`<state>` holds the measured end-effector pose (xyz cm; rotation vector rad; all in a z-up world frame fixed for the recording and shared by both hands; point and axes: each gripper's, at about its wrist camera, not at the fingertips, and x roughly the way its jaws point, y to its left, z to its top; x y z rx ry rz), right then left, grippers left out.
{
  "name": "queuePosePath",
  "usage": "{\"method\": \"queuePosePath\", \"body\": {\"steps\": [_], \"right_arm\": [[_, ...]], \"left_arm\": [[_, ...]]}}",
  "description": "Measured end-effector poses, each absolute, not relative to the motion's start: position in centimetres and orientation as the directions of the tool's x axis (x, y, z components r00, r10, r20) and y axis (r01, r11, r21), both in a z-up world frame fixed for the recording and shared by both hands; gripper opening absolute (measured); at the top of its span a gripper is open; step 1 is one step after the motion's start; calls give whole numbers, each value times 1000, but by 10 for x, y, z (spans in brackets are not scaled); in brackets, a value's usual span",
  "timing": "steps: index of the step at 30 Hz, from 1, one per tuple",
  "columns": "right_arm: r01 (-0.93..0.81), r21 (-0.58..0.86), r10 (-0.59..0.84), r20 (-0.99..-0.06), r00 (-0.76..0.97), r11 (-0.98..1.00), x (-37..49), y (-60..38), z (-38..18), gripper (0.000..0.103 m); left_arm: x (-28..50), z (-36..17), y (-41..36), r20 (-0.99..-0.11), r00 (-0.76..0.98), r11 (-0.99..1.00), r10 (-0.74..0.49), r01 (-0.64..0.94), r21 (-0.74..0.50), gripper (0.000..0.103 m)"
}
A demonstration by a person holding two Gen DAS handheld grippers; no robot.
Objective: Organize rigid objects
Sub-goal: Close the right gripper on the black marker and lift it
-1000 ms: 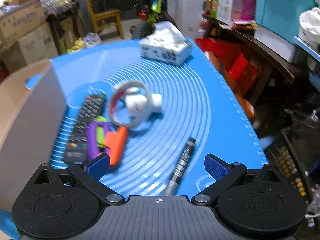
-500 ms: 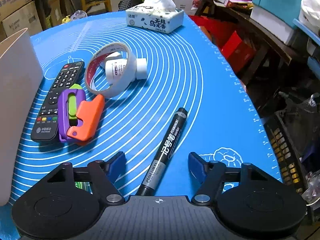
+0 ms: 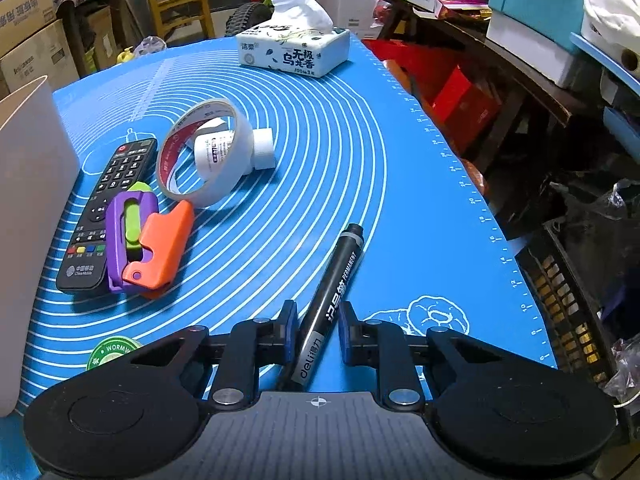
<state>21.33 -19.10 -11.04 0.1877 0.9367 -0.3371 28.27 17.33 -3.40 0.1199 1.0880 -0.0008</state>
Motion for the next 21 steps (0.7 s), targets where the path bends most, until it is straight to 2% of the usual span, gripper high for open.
{"method": "queuePosePath", "body": {"steps": [5, 21], "right_arm": [[363, 5, -209, -810, 548, 932, 212, -190, -109, 24], [376, 25, -227, -760, 609, 926, 202, -189, -91, 24]], "left_arm": [[282, -34, 174, -883, 467, 994, 53, 62, 93, 12], [280, -33, 178, -877, 478, 995, 41, 61, 80, 12]]}}
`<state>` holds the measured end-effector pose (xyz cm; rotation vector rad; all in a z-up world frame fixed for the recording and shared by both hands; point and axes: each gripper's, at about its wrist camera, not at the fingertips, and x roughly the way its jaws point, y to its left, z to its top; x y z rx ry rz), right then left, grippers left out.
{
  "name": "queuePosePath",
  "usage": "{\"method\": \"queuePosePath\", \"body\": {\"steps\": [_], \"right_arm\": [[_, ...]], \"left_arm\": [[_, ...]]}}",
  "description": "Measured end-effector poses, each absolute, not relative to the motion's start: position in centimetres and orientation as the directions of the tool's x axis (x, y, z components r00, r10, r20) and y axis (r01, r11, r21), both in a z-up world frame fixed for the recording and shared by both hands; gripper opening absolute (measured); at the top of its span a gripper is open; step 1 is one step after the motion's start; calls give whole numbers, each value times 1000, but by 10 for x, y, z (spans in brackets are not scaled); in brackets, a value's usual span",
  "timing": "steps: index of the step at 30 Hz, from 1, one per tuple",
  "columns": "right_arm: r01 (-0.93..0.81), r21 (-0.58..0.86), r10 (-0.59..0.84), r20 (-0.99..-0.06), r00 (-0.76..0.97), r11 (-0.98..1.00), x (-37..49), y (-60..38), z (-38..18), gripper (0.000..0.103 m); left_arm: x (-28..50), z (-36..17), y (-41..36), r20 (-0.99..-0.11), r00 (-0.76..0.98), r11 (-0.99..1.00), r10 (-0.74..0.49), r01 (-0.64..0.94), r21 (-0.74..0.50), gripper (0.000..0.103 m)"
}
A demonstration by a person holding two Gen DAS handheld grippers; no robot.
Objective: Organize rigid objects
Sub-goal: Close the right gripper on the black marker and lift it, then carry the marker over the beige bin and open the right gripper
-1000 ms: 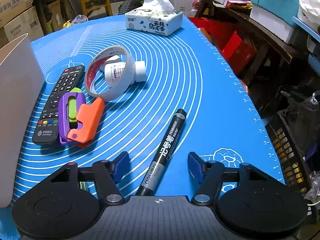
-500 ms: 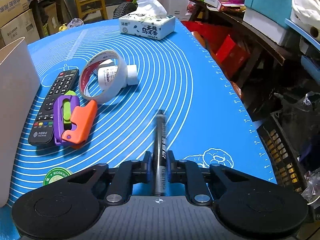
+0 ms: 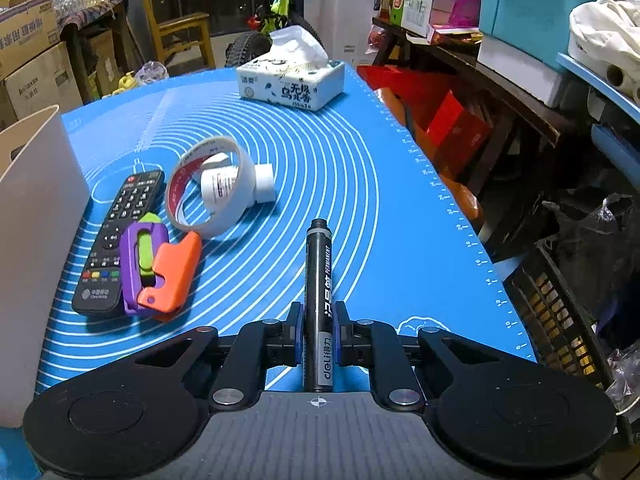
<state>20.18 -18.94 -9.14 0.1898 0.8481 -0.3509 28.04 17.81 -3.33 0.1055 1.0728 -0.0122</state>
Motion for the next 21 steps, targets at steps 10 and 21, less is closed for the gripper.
{"method": "queuePosePath", "body": {"steps": [10, 21], "right_arm": [[300, 47, -187, -690, 700, 953, 202, -167, -50, 24], [97, 87, -36, -529, 848, 992, 229, -110, 29, 24]], "left_arm": [[281, -33, 178, -879, 476, 995, 41, 60, 79, 12], [281, -33, 178, -879, 475, 995, 41, 61, 80, 12]]}}
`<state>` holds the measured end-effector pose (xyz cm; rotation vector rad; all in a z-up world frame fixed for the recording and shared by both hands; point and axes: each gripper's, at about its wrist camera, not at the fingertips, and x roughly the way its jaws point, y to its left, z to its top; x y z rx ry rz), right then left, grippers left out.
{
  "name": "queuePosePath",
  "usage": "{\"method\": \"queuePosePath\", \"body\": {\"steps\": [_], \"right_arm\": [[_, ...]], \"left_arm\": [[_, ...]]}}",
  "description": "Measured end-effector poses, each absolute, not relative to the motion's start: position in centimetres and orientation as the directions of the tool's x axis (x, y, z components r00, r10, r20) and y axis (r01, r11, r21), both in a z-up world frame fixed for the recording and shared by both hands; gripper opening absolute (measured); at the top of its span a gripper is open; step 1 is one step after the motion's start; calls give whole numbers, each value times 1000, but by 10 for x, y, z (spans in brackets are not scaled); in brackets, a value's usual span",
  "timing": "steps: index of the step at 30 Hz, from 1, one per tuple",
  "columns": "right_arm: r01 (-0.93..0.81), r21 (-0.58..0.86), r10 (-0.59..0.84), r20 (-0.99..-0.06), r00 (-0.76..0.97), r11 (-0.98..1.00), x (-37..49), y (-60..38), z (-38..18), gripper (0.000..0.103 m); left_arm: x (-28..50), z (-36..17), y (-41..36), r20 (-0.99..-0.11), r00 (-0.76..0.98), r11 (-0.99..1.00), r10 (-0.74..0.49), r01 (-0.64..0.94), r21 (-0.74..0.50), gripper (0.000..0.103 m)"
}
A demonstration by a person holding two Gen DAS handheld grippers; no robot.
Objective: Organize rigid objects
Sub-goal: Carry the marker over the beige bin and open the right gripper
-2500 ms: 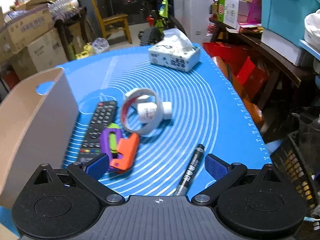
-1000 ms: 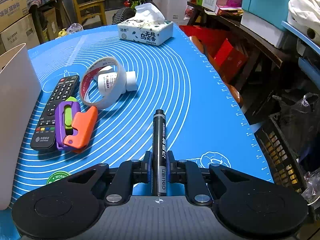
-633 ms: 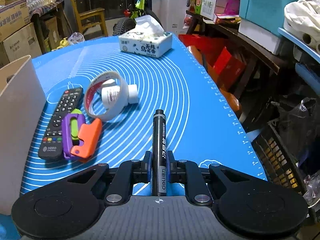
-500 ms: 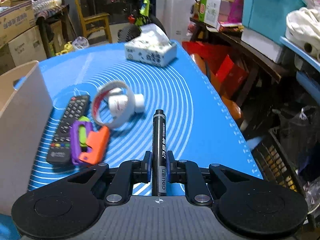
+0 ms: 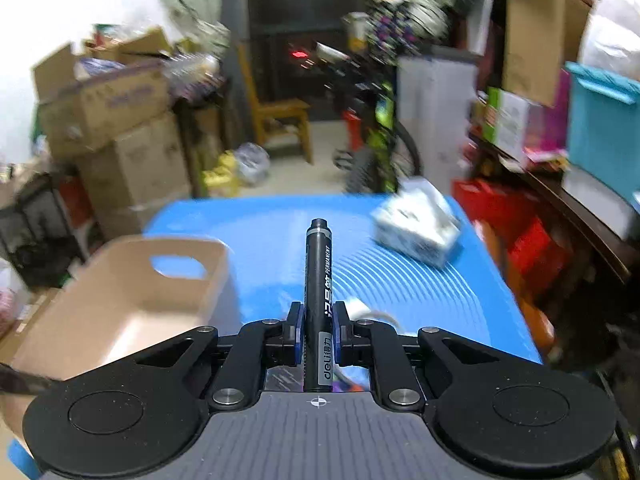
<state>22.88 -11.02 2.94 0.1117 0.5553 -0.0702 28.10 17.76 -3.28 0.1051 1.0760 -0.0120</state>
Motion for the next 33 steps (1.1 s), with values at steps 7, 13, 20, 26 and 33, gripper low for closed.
{"method": "queuePosePath", "body": {"steps": [7, 13, 20, 26, 33], "right_arm": [[-47, 104, 94, -511, 854, 994, 253, -63, 44, 24], [-145, 77, 163, -557, 814, 986, 272, -17, 28, 24], [-217, 33, 188, -635, 749, 976, 279, 18, 4, 24], [-246, 16, 185, -707, 683, 969, 285, 29, -19, 24], [-284, -15, 172, -766, 619, 959, 291, 36, -31, 24]], "left_arm": [[281, -33, 178, -879, 475, 995, 44, 62, 83, 12], [281, -33, 177, -879, 474, 995, 43, 62, 83, 12], [282, -33, 177, -879, 474, 995, 43, 62, 82, 12], [282, -33, 177, -879, 474, 995, 45, 62, 84, 12], [282, -33, 177, -879, 474, 995, 45, 62, 84, 12]]}}
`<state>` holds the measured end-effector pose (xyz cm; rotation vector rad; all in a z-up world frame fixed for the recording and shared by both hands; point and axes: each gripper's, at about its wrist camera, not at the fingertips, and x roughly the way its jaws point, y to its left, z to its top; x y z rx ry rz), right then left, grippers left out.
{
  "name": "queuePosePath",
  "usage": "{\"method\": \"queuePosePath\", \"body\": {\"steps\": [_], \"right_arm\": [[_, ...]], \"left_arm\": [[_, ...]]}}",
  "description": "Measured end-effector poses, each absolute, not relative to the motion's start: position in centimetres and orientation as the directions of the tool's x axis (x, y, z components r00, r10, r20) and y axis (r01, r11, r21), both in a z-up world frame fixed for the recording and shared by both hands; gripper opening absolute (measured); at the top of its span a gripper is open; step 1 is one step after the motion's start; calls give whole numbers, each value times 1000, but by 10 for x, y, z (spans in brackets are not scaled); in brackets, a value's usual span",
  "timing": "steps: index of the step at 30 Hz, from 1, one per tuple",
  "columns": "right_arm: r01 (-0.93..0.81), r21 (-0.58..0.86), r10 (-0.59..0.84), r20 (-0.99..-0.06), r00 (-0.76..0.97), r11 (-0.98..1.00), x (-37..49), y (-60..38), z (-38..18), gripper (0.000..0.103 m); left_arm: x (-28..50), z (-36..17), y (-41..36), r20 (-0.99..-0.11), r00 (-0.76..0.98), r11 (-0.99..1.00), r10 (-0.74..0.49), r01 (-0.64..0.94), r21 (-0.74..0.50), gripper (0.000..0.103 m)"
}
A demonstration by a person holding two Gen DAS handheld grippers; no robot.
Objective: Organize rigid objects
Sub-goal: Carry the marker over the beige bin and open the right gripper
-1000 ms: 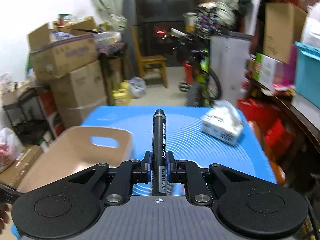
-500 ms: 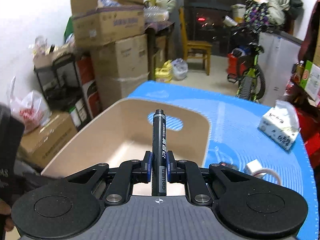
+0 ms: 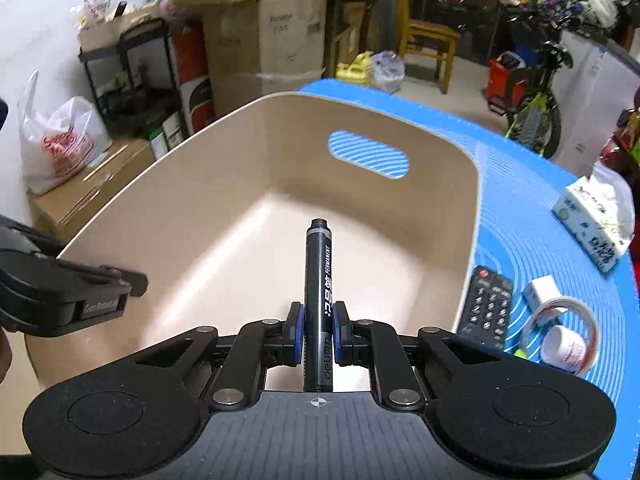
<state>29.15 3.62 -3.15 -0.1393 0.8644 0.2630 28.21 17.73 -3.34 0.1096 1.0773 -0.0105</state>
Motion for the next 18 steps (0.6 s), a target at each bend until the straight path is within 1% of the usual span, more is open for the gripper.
{"method": "queuePosePath", "body": {"steps": [5, 7, 8, 9, 12, 13, 14, 16, 18], "right_arm": [[-301, -33, 164, -780, 603, 953, 290, 41, -35, 25], [-295, -19, 170, -780, 602, 955, 291, 40, -34, 26], [-289, -3, 179, -778, 603, 957, 291, 38, -34, 33], [-283, 18, 192, -774, 603, 959, 291, 35, -33, 34], [-279, 47, 213, -768, 604, 959, 291, 30, -28, 40], [-281, 49, 217, -763, 609, 959, 290, 29, -26, 45], [-282, 50, 220, -756, 616, 958, 289, 29, -23, 55], [-271, 43, 214, -735, 644, 962, 286, 26, -17, 66], [-265, 54, 222, -718, 660, 963, 283, 21, -11, 67]], "left_arm": [[282, -33, 177, -879, 475, 994, 45, 63, 85, 12], [282, -33, 177, -879, 475, 994, 45, 63, 85, 12], [282, -33, 177, -879, 475, 994, 45, 63, 85, 12], [282, -33, 177, -879, 476, 994, 45, 63, 86, 12], [282, -33, 177, -879, 475, 994, 46, 63, 86, 12], [282, -33, 177, -879, 475, 994, 46, 63, 86, 12], [282, -33, 177, -879, 474, 994, 47, 62, 86, 12], [282, -33, 177, -879, 474, 994, 46, 62, 85, 12], [282, -33, 177, -879, 475, 994, 47, 62, 86, 12]]}}
